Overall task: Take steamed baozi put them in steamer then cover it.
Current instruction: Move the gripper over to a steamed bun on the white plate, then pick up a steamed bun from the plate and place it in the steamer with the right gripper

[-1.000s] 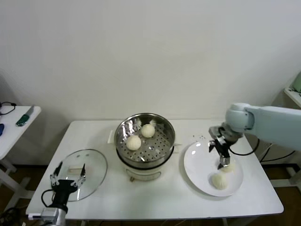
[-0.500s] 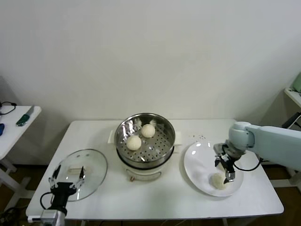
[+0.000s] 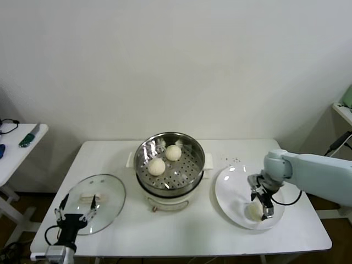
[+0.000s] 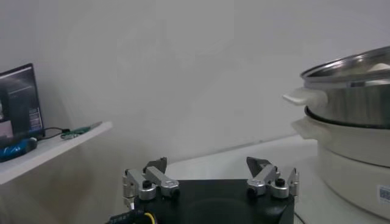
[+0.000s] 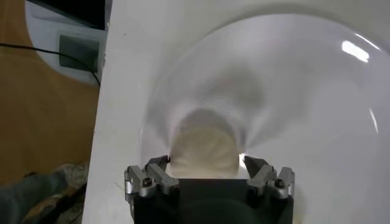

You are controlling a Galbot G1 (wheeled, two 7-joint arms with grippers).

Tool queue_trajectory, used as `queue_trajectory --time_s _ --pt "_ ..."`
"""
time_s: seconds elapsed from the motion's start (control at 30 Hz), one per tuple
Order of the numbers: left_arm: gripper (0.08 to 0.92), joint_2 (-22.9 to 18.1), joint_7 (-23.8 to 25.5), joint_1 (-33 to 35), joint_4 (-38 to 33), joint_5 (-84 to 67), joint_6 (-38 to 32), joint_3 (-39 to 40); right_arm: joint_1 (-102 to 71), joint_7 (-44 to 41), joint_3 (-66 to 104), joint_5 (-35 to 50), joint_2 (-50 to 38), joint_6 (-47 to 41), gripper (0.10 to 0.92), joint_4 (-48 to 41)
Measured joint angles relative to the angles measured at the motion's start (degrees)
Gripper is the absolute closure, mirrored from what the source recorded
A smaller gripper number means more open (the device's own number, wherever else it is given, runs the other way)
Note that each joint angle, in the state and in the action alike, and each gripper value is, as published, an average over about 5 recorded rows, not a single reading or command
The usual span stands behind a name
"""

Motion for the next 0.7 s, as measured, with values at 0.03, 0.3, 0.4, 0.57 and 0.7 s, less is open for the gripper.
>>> queue_trajectory --time_s 0.03,0.3,0.4,0.57,0.7 --pt "0.177 0.0 0.0 0.0 0.0 0.0 0.0 0.0 -0.1 -0.1 0.0 -0.1 0.1 0.1 0.203 -0.1" --pt "0.177 0.0 0.0 -0.1 0.2 0.0 0.1 0.0 -0.4 -0.6 -0.1 -0.5 1.0 0.3 0.271 -0.8" --pt "0.177 0.0 -0.1 -0.1 0.3 0.1 0.1 0.0 -0.3 -0.8 -0.3 -0.5 1.2 0.5 0.304 -0.9" --pt "0.177 0.0 -0.1 -0.1 0.4 0.1 0.1 0.0 0.3 -0.9 -0.7 -0.4 1.3 0.7 0.329 -0.7" --pt "0.177 0.2 -0.1 -0.1 0.4 0.0 0.1 -0.1 1.6 -1.4 -1.2 0.0 1.7 1.3 0.34 -0.5"
